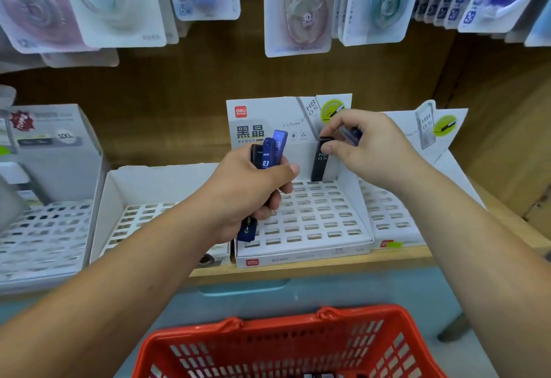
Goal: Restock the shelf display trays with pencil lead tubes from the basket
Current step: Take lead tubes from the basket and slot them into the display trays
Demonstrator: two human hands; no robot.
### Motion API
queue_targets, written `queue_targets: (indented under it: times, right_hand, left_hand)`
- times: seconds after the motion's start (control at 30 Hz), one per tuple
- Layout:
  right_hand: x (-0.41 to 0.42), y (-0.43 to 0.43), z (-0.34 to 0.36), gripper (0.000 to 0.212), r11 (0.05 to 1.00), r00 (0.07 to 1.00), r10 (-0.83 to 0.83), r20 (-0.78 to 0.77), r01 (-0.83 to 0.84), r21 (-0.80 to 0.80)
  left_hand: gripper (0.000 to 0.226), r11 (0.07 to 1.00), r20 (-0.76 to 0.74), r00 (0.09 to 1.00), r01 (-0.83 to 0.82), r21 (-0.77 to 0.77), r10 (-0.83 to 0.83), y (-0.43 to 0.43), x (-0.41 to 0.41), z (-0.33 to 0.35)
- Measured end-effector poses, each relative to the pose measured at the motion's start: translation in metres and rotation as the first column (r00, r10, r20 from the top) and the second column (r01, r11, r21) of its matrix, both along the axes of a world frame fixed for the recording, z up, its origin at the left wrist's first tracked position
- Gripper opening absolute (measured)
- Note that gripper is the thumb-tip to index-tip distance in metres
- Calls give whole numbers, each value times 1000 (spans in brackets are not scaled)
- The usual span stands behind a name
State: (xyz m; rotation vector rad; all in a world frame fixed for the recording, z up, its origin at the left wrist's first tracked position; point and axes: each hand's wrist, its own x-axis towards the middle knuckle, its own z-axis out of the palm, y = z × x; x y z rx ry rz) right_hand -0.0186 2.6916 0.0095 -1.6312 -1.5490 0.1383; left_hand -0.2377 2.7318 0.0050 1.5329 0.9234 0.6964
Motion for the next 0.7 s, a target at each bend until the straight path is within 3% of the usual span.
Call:
queue_targets:
  times: [0.17, 0.7]
  right_hand:
    - [-3, 4, 0, 19, 999, 998, -33, 51, 33, 3]
    - [-12, 2, 2, 17, 1000, 1000, 13, -21, -14, -13]
  left_hand:
    - [15, 1000, 14, 1000, 19, -5, -19, 1, 0, -4]
    - [15, 999, -12, 999, 48, 26, -48, 0, 2, -10]
